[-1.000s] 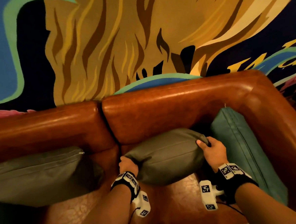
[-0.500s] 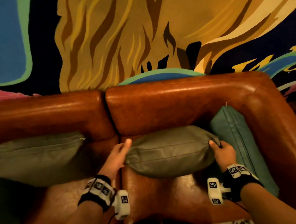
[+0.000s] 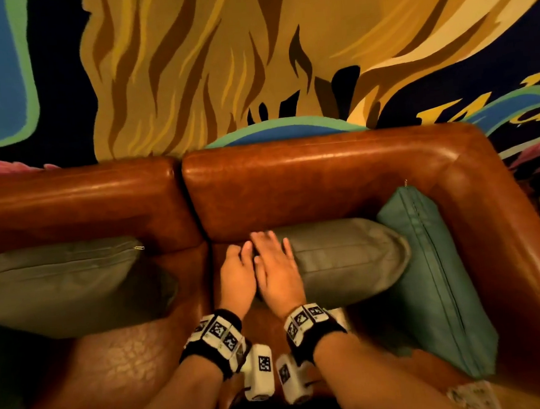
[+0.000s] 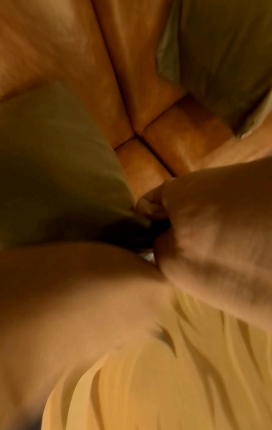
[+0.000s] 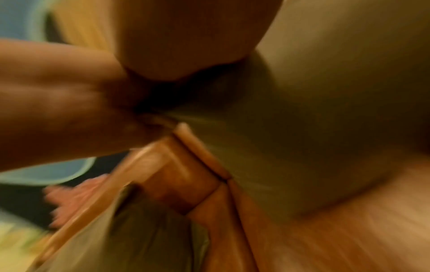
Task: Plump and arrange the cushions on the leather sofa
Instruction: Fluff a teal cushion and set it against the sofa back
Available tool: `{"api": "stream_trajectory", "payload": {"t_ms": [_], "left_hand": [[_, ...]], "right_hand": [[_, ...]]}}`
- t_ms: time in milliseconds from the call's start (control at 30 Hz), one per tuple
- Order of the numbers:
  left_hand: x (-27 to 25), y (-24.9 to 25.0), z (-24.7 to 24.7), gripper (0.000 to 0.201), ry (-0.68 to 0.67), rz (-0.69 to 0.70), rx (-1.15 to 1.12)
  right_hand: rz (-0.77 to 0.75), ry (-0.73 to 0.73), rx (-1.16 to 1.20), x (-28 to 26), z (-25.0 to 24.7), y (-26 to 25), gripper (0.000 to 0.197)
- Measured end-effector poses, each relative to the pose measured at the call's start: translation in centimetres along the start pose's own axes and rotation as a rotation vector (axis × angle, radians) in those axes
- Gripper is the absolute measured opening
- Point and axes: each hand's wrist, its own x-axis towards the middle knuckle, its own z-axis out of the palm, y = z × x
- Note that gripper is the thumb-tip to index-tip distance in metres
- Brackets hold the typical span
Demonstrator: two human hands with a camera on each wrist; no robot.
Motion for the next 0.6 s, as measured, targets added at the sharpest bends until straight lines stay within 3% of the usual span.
{"api": "stream_trajectory", "payload": {"t_ms": [133, 233, 333, 400, 467, 600], "left_hand": [[1.0, -2.7, -2.6, 0.029, 0.054, 0.032, 0.068], [1.3, -5.4, -4.2, 0.031, 0.129, -0.042, 0.036], [1.3, -5.5, -4.3, 0.041, 0.192, -0.142, 0.011], [1.6, -4.4, -3.6, 0.050, 0.195, -0.265, 0.010], [1.8, -3.5, -3.0, 0.056, 0.187, -0.269, 0.007], [2.1, -3.5, -4.9, 0.056, 0.175, -0.160, 0.000]], "right_hand": [[0.084, -0.036, -0.419, -1.1, 0.2, 8.3, 0.056], [0.272, 0.015, -0.507, -1.0, -2.3, 13.6, 0.065], [0.474, 0.071, -0.526, -0.4, -4.4, 15.6, 0.065], [0.731, 0.111, -0.372, 0.4, -5.7, 15.1, 0.057], [0.890, 0.166, -0.052, 1.1, -7.1, 15.1, 0.047], [0.695, 0.313, 0.084, 0.3, -11.3, 15.3, 0.047]]}}
